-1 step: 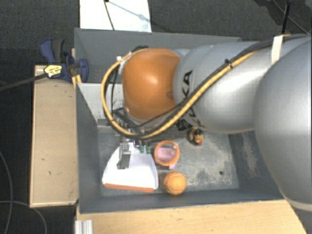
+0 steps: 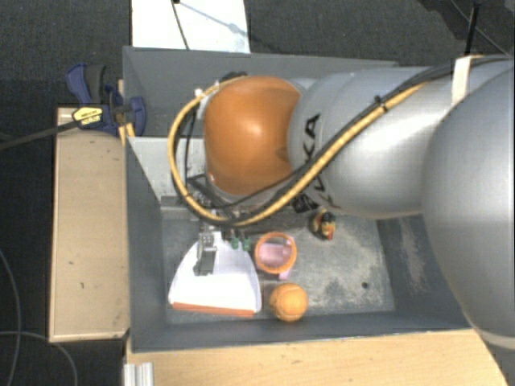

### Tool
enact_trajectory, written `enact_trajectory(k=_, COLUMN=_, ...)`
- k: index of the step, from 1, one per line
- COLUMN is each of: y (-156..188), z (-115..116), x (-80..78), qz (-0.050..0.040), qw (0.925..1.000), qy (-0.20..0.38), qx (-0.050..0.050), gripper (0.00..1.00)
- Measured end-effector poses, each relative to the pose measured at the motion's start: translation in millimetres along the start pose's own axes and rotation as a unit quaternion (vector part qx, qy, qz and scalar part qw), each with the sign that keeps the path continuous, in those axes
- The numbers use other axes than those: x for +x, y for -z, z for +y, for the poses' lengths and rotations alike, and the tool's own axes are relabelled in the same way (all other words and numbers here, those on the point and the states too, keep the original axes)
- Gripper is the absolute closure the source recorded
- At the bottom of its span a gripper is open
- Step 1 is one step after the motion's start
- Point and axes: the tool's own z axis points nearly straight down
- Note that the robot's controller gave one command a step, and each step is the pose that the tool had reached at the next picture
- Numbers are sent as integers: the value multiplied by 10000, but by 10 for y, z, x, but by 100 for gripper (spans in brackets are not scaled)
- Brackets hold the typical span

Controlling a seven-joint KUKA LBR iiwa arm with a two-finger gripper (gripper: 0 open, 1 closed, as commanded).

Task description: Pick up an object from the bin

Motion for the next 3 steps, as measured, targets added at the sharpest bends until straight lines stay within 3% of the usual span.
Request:
enact_trajectory(k=1, y=-247, z=-157, x=-100, qz=-24, qw=9997, qy=-239, qx=-15, gripper=0)
enact_trajectory(k=2, y=-600, z=-315, x=-140, qz=-1, qw=9998, qy=178, qx=4, gripper=0)
enact_trajectory(k=3, y=-883, z=-487, x=-195, qz=-4, qw=9930, qy=1181, qx=1, gripper=0)
